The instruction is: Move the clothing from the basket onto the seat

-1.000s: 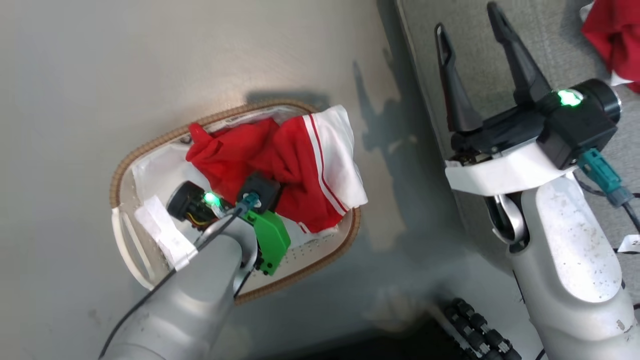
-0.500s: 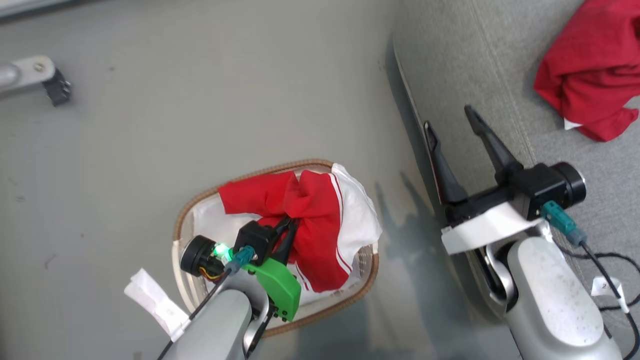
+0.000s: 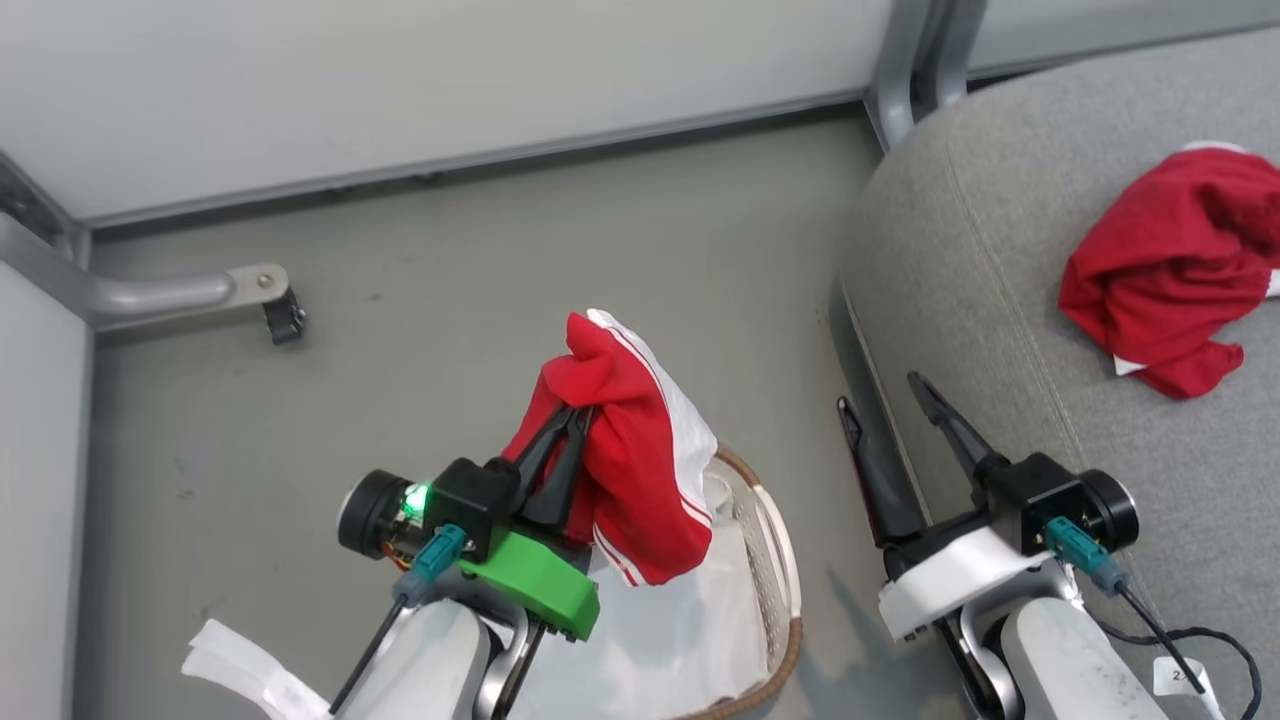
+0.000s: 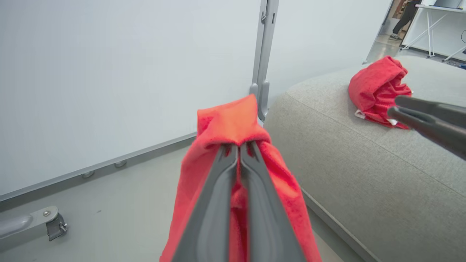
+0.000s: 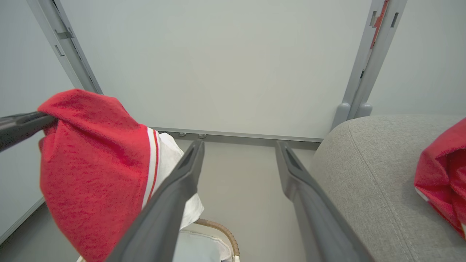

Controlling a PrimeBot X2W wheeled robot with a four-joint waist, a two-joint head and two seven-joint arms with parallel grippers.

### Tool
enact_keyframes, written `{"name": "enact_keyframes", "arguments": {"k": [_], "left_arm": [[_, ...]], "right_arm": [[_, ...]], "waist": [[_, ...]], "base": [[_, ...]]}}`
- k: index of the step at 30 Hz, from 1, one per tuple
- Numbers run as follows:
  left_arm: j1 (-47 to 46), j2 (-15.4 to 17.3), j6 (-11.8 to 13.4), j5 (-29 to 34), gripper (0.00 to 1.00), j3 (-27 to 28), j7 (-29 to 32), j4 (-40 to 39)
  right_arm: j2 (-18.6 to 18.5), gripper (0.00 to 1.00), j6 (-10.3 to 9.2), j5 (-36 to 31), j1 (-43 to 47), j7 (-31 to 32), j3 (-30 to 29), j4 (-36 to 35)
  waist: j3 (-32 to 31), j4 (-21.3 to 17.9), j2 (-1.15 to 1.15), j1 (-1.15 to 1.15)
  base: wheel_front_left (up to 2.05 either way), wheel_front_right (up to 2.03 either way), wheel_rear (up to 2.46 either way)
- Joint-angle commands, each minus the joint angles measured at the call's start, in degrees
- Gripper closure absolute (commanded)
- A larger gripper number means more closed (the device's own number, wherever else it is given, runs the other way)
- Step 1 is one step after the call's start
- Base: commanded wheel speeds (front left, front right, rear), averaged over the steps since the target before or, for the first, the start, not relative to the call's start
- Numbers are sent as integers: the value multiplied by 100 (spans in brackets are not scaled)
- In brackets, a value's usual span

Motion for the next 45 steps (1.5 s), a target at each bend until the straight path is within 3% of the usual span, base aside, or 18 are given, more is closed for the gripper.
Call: {"name": "enact_keyframes", "arguments": {"k": [1, 9, 20, 30, 31, 32, 33, 40, 41, 42, 45], "left_arm": [[110, 13, -13, 70, 100, 69, -5, -141], [175, -15, -40, 110, 100, 282, -5, -718], [96, -26, -51, 17, 100, -11, -5, -860], [28, -29, -52, -289, 100, -646, -5, -886], [10, -28, -52, -304, 100, -696, -5, -891], [-14, -29, -52, -338, 100, -773, -6, -904], [-23, -29, -52, -354, 100, -808, -6, -907], [58, -29, -39, -385, 100, -771, -5, -880], [92, -28, -27, -345, 58, -721, -5, -852], [128, -28, -14, -321, 0, -675, -6, -828], [204, -29, 12, -194, 0, -470, -5, -797]], "right_arm": [[1, 0, -8, 35, 122, -11, 19, 46], [1, 0, -8, 0, 258, -11, 440, 145], [-149, 0, -8, 385, -452, -11, 2154, -250], [78, 0, -8, -175, -1071, -11, 2314, 1135], [91, 68, -8, -178, -1096, -11, 2332, 1253], [103, 89, -8, -114, -1111, -11, 2348, 1381], [114, 100, -8, -55, -1119, -11, 2358, 1467], [119, 100, -8, 261, -1002, -11, 2209, 1520], [120, 100, -8, 295, -950, -11, 2130, 1504], [119, 100, -8, 309, -907, -11, 2083, 1495], [121, 100, -8, 337, -787, -12, 1860, 1430]], "waist": [[-534, 304, 0, 1], [-862, 351, 0, 1], [-905, 632, 0, 1], [-882, 1081, 0, 1], [-879, 1118, 0, 1], [-885, 1172, 0, 1], [-889, 1205, 0, 1], [-885, 1179, 0, 1], [-885, 1102, 0, 1], [-886, 1021, 0, 1], [-856, 636, 0, 1]], "base": [[0, 0, 0], [0, 0, 0], [0, 0, 0], [0, 0, 0], [0, 0, 0], [0, 0, 0], [0, 0, 0], [0, 0, 0], [0, 0, 0], [0, 0, 0], [0, 0, 0]]}}
